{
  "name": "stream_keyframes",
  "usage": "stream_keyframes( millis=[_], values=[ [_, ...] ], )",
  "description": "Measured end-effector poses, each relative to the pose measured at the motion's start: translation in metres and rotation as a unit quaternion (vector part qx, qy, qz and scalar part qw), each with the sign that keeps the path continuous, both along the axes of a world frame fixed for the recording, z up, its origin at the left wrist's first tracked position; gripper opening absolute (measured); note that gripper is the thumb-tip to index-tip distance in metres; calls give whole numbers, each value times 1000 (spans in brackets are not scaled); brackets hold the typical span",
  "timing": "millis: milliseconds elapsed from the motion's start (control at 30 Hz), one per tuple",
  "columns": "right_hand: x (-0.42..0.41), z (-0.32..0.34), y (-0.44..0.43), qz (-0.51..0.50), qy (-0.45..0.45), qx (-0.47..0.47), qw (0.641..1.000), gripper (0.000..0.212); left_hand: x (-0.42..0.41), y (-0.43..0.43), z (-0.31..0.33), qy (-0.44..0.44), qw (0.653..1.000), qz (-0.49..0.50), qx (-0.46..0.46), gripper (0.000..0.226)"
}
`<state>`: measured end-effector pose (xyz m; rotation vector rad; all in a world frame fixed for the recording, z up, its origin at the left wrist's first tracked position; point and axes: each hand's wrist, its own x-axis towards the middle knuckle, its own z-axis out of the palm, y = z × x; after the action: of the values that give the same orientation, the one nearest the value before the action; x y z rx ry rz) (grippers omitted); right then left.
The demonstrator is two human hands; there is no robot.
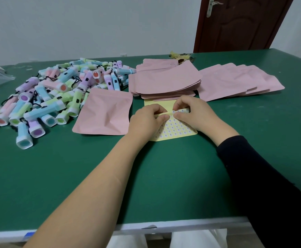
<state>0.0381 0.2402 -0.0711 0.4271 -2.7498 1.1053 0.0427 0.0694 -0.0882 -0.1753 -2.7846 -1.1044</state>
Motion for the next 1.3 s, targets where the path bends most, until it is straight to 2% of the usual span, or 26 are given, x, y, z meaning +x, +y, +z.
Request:
stream_keyframes(
  millis=[267, 333, 433, 600, 800, 900, 1000, 1067, 1133, 1200, 1300],
  values=[
    [2, 1, -2, -6, 18, -13, 1000, 21, 2, 0, 1, 4, 1000, 1, -7, 14],
    [3, 3, -3, -20, 37, -43, 998, 17, 3, 0, 1, 3, 1000, 0, -8, 14],
    [3, 8, -7, -30, 54, -139, 988, 19, 4, 1, 2, 1, 1000, -3, -21, 15],
    [5, 4, -17, -7, -54, -269, 962, 14, 6, 3, 2, 0, 997, -11, -81, 30],
    [5, -1, -20, -36, -93, -228, 969, 13, 10, 6, 6, 0, 991, -31, -132, 35],
    [5, 1, -19, -34, -127, -236, 963, 9, 11, -11, 26, 14, 995, 5, -96, 27],
    [6, 7, -18, -24, -143, -296, 944, 4, 9, -53, 47, 64, 993, 101, -19, 24],
    [5, 12, -24, -18, -164, -349, 923, 1, 7, -88, 53, 80, 981, 173, -33, 32],
    [4, 19, -37, -11, -201, -405, 892, 5, 5, -118, 49, 54, 969, 232, -63, 38],
    [-1, 25, -59, -6, -254, -445, 859, 9, 4, -137, 43, 21, 962, 268, -48, 38],
    [-6, 29, -95, -4, -318, -447, 836, 9, 4, -147, 35, -36, 958, 282, -42, 40]
  ],
)
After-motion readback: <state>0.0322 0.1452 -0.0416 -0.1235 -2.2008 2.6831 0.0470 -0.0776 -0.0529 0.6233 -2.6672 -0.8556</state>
